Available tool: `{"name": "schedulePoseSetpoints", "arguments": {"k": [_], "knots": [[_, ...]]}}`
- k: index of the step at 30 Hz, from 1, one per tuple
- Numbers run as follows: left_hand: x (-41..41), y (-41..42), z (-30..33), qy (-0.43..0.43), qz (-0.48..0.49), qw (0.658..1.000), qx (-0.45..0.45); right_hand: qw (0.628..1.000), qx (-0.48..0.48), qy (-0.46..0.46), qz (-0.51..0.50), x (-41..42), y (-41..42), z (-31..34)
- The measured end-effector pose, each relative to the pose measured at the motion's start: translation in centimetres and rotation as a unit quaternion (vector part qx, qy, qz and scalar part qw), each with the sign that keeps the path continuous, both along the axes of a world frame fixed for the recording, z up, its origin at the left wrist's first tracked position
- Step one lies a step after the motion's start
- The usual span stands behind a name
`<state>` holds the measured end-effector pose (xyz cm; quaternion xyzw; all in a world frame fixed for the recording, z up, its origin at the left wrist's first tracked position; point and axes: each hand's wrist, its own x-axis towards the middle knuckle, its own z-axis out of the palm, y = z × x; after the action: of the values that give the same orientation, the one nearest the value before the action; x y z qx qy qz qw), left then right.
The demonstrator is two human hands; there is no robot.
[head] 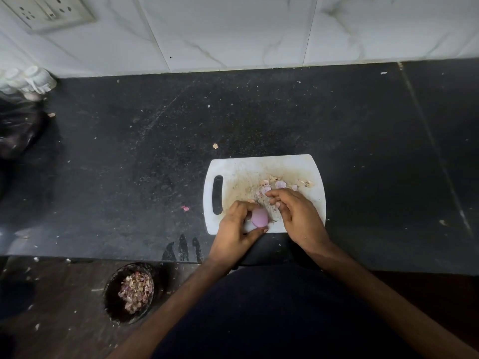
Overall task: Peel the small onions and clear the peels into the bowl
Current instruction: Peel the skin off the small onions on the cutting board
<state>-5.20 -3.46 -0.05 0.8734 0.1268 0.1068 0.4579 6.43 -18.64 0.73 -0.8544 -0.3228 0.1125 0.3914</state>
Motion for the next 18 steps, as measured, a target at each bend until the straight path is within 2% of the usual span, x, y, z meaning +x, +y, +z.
{"name": "schedulePoseSetpoints", "arguments": {"k": [3, 10, 14, 18], "knots": [[0.3, 0.0, -0.1, 0.000, 0.003, 1.000, 0.002, 0.999, -0.008, 0.027, -0.020, 0.1, -0.1, 0.1], [1.0, 0.0, 0.1, 0.017, 0.005, 1.000, -0.014, 0.998, -0.064, -0.002, -0.005, 0.1, -0.1, 0.5], [1.2, -0.1, 0.1, 0.016, 0.008, 1.000, -0.022, 0.998, -0.040, 0.032, 0.029, -0.5, 0.1, 1.5], [1.4, -0.2, -0.1, 0.024, 0.003, 1.000, -0.010, 0.997, -0.067, -0.012, 0.046, -0.7, -0.2, 1.7]]}}
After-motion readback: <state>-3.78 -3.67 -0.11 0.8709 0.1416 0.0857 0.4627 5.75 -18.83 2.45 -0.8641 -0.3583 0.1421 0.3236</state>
